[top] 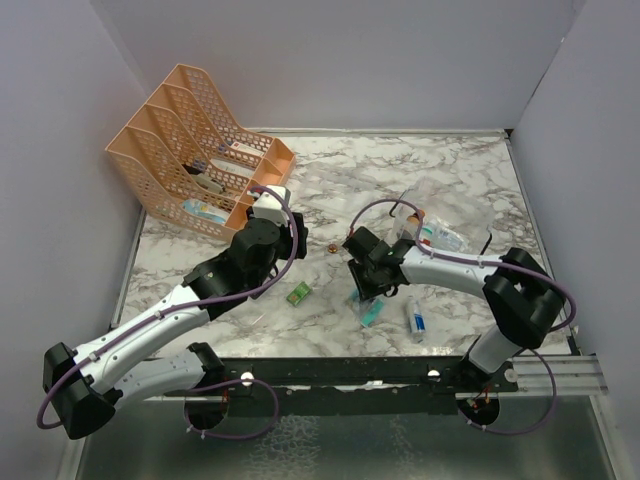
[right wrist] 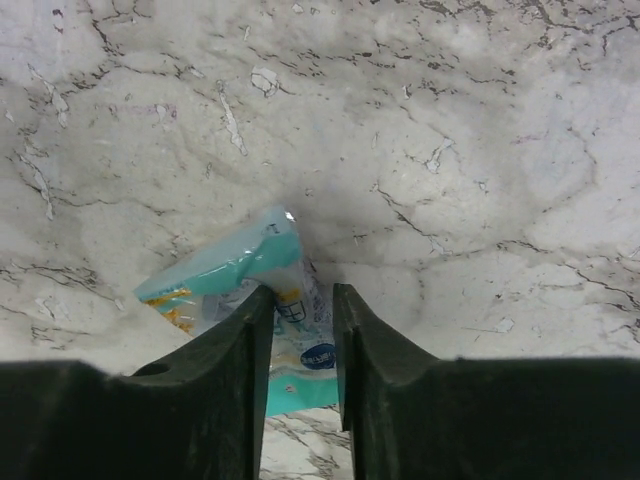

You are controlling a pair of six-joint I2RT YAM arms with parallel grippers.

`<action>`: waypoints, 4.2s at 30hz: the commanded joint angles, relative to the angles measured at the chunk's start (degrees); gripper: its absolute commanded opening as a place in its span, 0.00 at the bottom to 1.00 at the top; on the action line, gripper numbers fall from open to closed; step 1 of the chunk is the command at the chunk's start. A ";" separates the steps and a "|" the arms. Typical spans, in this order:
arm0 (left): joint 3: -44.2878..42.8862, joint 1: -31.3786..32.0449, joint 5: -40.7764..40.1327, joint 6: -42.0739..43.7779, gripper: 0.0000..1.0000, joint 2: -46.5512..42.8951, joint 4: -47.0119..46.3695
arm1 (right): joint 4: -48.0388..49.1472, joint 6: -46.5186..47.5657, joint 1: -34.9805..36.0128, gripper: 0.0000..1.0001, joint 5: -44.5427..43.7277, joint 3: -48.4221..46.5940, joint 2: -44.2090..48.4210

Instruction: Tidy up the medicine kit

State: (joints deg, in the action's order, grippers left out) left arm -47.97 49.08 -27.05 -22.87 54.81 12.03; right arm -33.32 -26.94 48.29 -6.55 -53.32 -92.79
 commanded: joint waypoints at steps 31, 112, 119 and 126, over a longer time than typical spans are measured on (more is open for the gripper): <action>1.12 -0.39 -0.75 0.59 0.65 -1.53 -1.12 | 0.12 -12.96 -2.21 0.46 -15.69 -3.98 13.21; 2.87 -0.36 -3.33 -0.60 0.67 -6.32 -0.78 | -6.30 2.25 -49.05 0.04 -0.01 -10.32 10.94; 2.87 -0.38 -3.89 -0.81 0.68 -7.13 -0.76 | -3.95 3.38 -49.00 0.04 -0.35 -7.59 8.22; 2.79 -0.39 -3.98 -0.79 0.68 -7.22 -0.65 | -2.76 1.21 -48.91 0.03 0.10 -6.46 5.83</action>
State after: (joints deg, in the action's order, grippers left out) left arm -45.82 49.08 -29.45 -23.42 48.58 12.08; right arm -38.28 -24.80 -0.67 -7.20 -60.84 -86.19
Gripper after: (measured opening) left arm 0.675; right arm 0.101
